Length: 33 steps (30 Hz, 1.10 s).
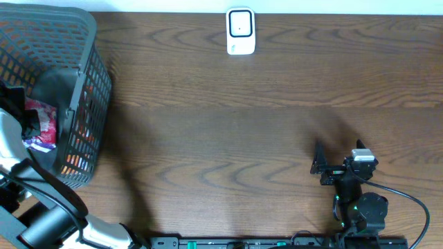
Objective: Scan the item barcode
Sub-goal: 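Reach left gripper into the basket and grasp the purple-red floral pack, then carry the floral pack to the table centre and release it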
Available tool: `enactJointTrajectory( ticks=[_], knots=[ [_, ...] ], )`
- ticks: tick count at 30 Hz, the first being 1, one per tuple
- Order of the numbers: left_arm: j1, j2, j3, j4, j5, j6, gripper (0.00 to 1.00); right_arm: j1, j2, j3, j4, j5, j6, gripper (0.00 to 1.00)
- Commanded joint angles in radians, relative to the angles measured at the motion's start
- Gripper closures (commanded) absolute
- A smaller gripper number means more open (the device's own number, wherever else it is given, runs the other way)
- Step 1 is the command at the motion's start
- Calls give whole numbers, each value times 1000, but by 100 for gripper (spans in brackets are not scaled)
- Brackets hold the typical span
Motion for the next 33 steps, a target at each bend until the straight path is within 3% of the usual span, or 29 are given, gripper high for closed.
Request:
enactJointTrajectory(
  ticks=[1,2,7,11,16,29,33],
  knots=[
    [-1,-127,25,47,39,-186,93,-17,-6,-2,-3,9,0,1],
    [-1,-202,29,93,133,-273,93,-17,-6,-2,-3,9,0,1],
    [-1,-380,29,246,424,-426,93,-18,-6,-2,-3,9,0,1],
    [-14,-492,29,382,555,-577,93,-18,-6,-2,-3,9,0,1],
    [-115,-584,29,492,579,-698,92,-18,-6,-2,-3,9,0,1],
    [-653,-611,27,515,562,-705,93,-18,-6,-2,-4,9,0,1],
    [-833,-479,27,441,514,-918,93,-18,-6,-2,-4,9,0,1]
  ],
)
